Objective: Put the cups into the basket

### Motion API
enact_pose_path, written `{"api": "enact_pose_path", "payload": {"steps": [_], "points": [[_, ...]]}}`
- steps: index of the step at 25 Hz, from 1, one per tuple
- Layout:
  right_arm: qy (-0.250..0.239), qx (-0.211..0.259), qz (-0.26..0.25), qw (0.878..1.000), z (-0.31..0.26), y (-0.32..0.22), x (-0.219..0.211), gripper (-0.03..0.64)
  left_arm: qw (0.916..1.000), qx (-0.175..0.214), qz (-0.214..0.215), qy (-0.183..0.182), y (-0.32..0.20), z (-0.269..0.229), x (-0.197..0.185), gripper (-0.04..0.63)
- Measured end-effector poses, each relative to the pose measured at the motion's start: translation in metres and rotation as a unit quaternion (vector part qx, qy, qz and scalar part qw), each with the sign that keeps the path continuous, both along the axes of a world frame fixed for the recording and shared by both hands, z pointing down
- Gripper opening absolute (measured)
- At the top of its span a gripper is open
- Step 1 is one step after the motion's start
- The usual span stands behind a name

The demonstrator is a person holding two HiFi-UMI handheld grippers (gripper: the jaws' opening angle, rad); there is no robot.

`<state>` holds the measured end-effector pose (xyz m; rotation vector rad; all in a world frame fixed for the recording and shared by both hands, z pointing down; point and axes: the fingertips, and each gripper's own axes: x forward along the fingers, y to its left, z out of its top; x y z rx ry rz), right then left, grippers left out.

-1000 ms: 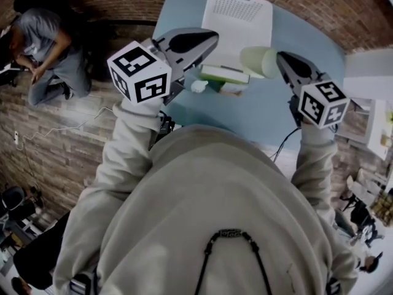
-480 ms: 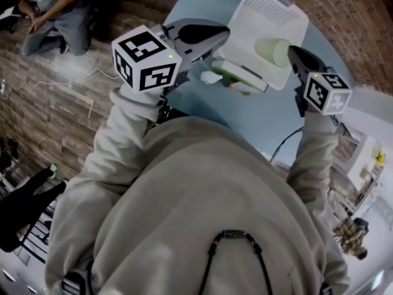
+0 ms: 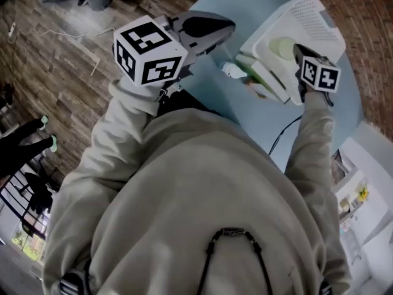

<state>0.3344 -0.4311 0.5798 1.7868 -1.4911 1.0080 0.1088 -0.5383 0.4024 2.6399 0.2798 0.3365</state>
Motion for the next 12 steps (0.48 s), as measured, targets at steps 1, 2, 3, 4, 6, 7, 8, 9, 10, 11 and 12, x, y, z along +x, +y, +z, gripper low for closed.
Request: {"api": "enact_pose_path", "payload": {"steps": [1, 2, 3, 4, 6, 7, 8, 9, 10, 11, 12], "points": [[-0.003, -0.008, -0.002, 1.000, 0.011, -0.003, 0.000, 0.025, 0.9999, -0.002, -0.010, -0.004, -0.003, 0.003, -0.007, -0.003], [-0.006, -0.015, -0.004, 1.000, 0.022, -0.007, -0.001, 0.025, 0.9998, -0.005, -0.020, -0.007, -0.006, 0.005, -0.014, -0.003], [-0.007, -0.021, -0.006, 1.000, 0.031, -0.011, -0.002, 0.025, 0.9995, -0.008, -0.030, -0.010, -0.009, 0.007, -0.020, -0.003], [-0.008, -0.025, -0.008, 1.000, 0.039, -0.015, -0.003, 0.025, 0.9991, -0.010, -0.040, -0.012, -0.012, 0.009, -0.027, -0.003], [-0.010, -0.030, -0.006, 0.999, 0.052, -0.021, -0.003, 0.026, 0.9981, -0.012, -0.057, -0.018, -0.016, 0.014, -0.036, -0.003], [-0.011, -0.033, -0.006, 0.999, 0.056, -0.022, -0.003, 0.026, 0.9977, -0.010, -0.063, -0.023, -0.017, 0.016, -0.040, -0.003], [-0.012, -0.036, -0.006, 0.999, 0.061, -0.022, -0.003, 0.026, 0.9973, -0.005, -0.067, -0.029, -0.016, 0.019, -0.043, -0.003], [-0.014, -0.038, -0.006, 0.999, 0.065, -0.022, -0.003, 0.026, 0.9970, 0.000, -0.070, -0.033, -0.015, 0.020, -0.045, -0.003], [-0.016, -0.041, -0.005, 0.999, 0.069, -0.022, -0.003, 0.026, 0.9967, 0.003, -0.073, -0.036, -0.015, 0.021, -0.047, -0.003], [-0.019, -0.043, -0.004, 0.999, 0.073, -0.022, -0.003, 0.026, 0.9965, 0.004, -0.075, -0.037, -0.014, 0.021, -0.049, -0.003], [-0.022, -0.044, -0.002, 0.999, 0.075, -0.021, -0.002, 0.026, 0.9963, 0.003, -0.078, -0.037, -0.014, 0.022, -0.050, -0.003]]}}
